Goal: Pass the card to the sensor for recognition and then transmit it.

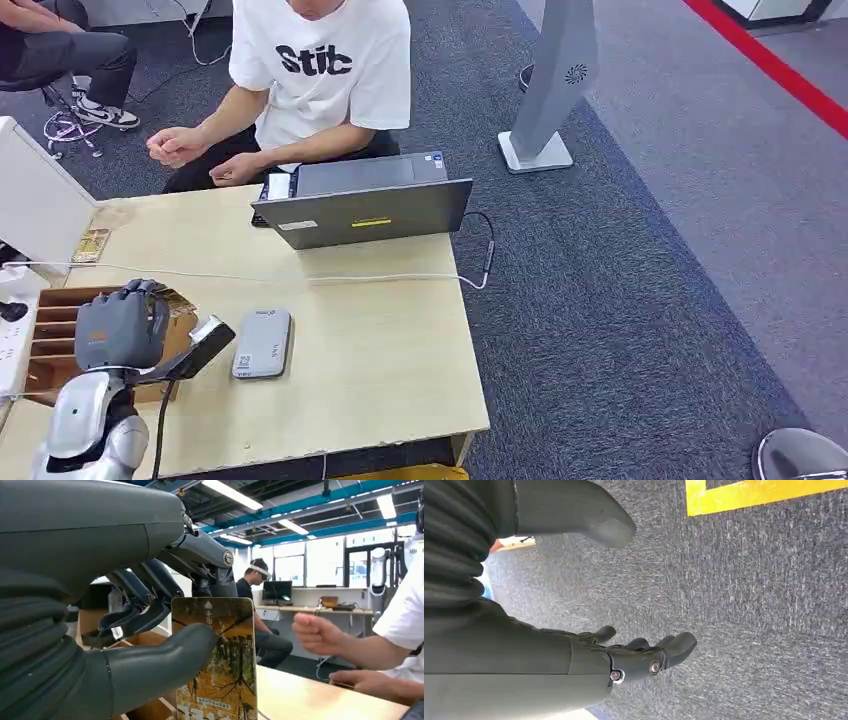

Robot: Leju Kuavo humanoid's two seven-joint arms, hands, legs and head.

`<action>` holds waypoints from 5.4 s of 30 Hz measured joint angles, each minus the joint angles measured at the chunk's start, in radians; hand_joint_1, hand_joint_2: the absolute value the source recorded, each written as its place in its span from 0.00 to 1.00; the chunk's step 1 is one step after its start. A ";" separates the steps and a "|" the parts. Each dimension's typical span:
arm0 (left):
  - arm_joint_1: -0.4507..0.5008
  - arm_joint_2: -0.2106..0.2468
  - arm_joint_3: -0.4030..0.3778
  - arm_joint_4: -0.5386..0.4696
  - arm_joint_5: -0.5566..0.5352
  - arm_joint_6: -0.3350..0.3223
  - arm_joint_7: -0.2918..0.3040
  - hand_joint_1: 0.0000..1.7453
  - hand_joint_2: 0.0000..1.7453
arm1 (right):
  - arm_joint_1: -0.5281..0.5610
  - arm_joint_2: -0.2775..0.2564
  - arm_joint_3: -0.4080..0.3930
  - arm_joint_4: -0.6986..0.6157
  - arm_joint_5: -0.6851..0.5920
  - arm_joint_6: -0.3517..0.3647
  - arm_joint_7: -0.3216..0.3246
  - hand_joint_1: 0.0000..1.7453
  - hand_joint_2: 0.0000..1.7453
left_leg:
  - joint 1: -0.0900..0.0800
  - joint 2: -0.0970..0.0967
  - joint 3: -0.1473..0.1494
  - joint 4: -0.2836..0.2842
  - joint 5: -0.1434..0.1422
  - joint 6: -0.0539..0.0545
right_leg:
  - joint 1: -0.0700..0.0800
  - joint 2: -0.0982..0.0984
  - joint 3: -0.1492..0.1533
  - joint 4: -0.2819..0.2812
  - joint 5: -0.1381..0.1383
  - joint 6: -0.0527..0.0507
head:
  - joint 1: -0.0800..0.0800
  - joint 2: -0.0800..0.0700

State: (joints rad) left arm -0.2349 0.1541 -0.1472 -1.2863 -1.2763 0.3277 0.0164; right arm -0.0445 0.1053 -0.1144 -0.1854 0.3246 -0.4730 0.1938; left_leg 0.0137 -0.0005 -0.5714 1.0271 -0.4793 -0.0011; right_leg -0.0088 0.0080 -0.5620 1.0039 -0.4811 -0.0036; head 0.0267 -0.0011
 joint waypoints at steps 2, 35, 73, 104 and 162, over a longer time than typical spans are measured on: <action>-0.004 0.013 0.000 -0.004 -0.041 0.002 0.009 1.00 1.00 | 0.000 0.000 -0.001 0.000 0.001 0.000 -0.001 0.00 1.00 | 0.000 0.000 0.000 0.000 0.000 0.000 | 0.000 0.000 0.000 0.000 0.000 0.000 | 0.000 0.000; -0.229 0.102 0.055 0.056 -0.108 0.065 0.043 0.00 1.00 | -0.001 -0.005 -0.003 0.000 0.055 -0.009 0.011 0.00 1.00 | 0.000 0.000 -0.001 0.000 0.002 0.001 | 0.000 0.000 -0.001 0.000 0.002 -0.001 | 0.000 0.000; 0.613 0.123 0.178 -0.608 -0.246 0.136 0.143 0.00 1.00 | 0.018 -0.004 -0.117 0.002 0.044 -0.030 -0.002 0.00 1.00 | 0.000 0.000 -0.002 -0.001 -0.001 0.001 | 0.000 -0.001 -0.001 0.000 0.000 0.000 | 0.001 0.000; 0.551 0.048 0.779 -0.312 -0.246 0.112 0.016 0.00 1.00 | 0.014 0.090 -0.094 0.001 0.191 -0.051 0.012 0.00 1.00 | 0.002 -0.001 -0.002 -0.002 0.000 -0.001 | 0.002 -0.002 -0.001 0.000 -0.001 -0.001 | 0.002 0.000; 0.248 0.048 0.165 0.076 -0.194 0.054 0.016 0.00 1.00 | 0.004 0.093 -0.074 0.000 0.336 -0.016 0.037 0.00 1.00 | 0.001 -0.003 -0.002 -0.001 0.004 -0.001 | 0.002 -0.003 -0.001 0.000 0.003 -0.002 | 0.001 0.000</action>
State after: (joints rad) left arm 0.0134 0.2026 0.0179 -1.2101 -1.4702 0.3815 0.0320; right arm -0.0406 0.1988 -0.1888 -0.1858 0.6603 -0.4891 0.2304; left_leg 0.0152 -0.0035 -0.5738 1.0261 -0.4756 -0.0025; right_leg -0.0070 0.0052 -0.5635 1.0036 -0.4783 -0.0055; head 0.0278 -0.0011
